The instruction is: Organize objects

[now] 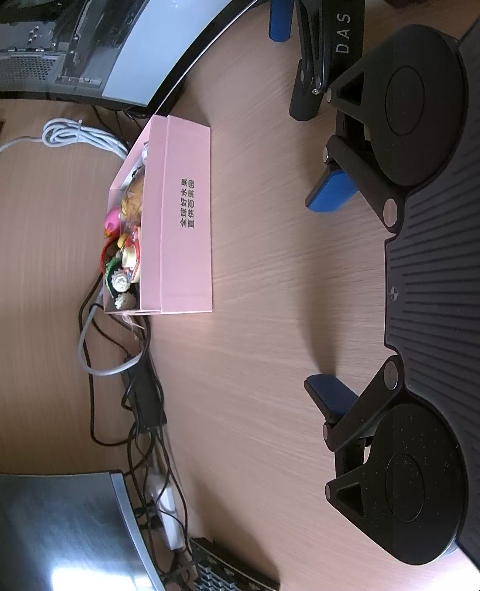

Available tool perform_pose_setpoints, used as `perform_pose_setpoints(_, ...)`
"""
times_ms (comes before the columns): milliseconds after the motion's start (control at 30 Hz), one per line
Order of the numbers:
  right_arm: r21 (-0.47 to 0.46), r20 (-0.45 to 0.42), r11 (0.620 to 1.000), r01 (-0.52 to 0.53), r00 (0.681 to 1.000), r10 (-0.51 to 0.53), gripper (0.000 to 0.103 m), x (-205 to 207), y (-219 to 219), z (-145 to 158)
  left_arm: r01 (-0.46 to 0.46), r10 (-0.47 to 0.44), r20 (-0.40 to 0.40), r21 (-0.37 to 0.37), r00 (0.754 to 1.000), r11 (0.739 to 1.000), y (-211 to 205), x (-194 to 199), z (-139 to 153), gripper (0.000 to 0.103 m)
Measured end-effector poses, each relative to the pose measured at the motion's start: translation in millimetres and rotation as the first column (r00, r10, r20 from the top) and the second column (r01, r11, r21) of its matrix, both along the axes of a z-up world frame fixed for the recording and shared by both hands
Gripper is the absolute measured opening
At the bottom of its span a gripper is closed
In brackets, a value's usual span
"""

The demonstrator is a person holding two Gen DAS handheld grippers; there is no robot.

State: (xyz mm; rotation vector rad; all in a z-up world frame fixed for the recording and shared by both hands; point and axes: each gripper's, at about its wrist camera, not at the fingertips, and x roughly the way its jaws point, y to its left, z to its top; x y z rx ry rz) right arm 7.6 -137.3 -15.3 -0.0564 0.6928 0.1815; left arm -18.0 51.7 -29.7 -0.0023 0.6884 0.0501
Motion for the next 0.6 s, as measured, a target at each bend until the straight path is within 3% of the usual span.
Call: perform_pose_setpoints(600,0.000,0.000,1.000,-0.001,1.000,0.001,0.103,0.4,0.1,0.0,-0.004,0.004,0.003,-0.004,1.000,1.000,1.9,1.8,-0.3,0.098)
